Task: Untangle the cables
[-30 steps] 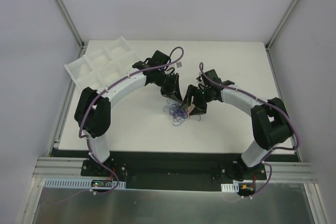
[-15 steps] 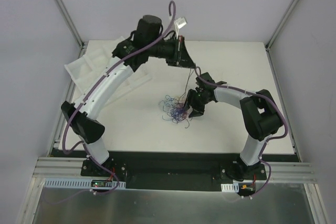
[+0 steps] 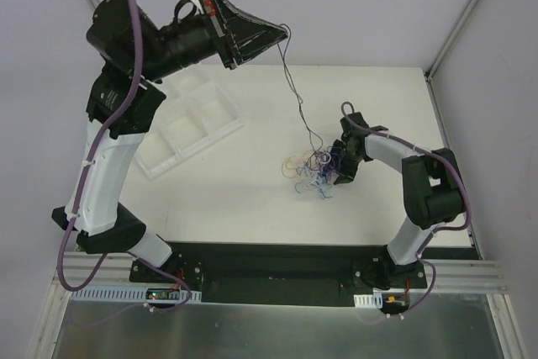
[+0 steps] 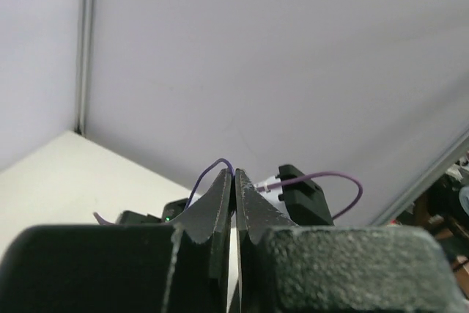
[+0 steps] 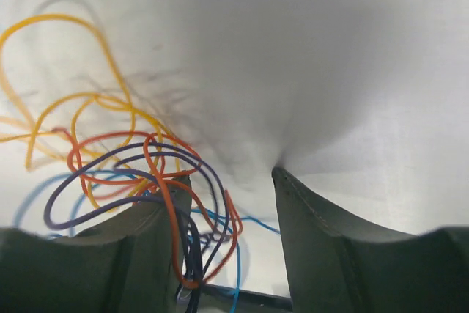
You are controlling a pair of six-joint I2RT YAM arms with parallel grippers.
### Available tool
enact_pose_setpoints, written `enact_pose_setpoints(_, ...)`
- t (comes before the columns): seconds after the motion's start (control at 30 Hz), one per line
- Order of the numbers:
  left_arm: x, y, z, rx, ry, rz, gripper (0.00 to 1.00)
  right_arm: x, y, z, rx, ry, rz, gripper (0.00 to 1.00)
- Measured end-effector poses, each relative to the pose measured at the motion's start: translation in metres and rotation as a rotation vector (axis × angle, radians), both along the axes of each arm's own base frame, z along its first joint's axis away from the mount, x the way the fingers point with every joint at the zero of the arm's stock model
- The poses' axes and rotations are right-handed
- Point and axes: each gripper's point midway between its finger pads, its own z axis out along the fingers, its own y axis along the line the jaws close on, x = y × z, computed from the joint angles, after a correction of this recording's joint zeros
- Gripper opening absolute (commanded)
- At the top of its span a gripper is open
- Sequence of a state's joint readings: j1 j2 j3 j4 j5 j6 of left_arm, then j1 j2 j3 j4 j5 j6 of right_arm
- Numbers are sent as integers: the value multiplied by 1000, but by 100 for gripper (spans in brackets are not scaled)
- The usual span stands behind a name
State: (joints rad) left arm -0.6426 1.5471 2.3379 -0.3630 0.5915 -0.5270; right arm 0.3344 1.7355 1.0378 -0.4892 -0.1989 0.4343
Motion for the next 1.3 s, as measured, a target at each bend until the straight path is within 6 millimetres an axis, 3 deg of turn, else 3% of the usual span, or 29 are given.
enact_pose_setpoints(0.13,-9,15,23,-59,-72,49,0,1,-37,1,-97,5,-56,57)
enact_pose_setpoints(0.23,-2,17,16,-59,-52,86,0,-1,-55,9,-149,-4,-43,64)
enact_pose_setpoints(0.37,27,4,-18,-10,53,128,0,6,-62,34,-175,-45,63,82)
enact_pose_setpoints(0.47,57,-6,-55,43,168,160,0,14,-63,63,-178,-133,146,86)
enact_pose_setpoints(0.57,82,-12,-90,92,280,192,0,9,-61,93,-150,-217,192,88)
enact_pose_setpoints(0.67,95,-15,-110,115,352,203,0,0,-49,124,-66,-312,227,89)
enact_pose_setpoints(0.8,94,-17,-112,108,391,194,0,-16,-4,151,131,-434,298,89)
enact_pose_setpoints(0.93,92,-17,-113,106,403,188,0,-29,35,136,303,-371,268,85)
enact_pose_setpoints(1.13,89,-18,-116,107,426,169,0,-18,52,108,303,-273,180,63)
enact_pose_setpoints(1.3,79,-20,-110,109,418,115,0,-11,76,108,331,-270,175,64)
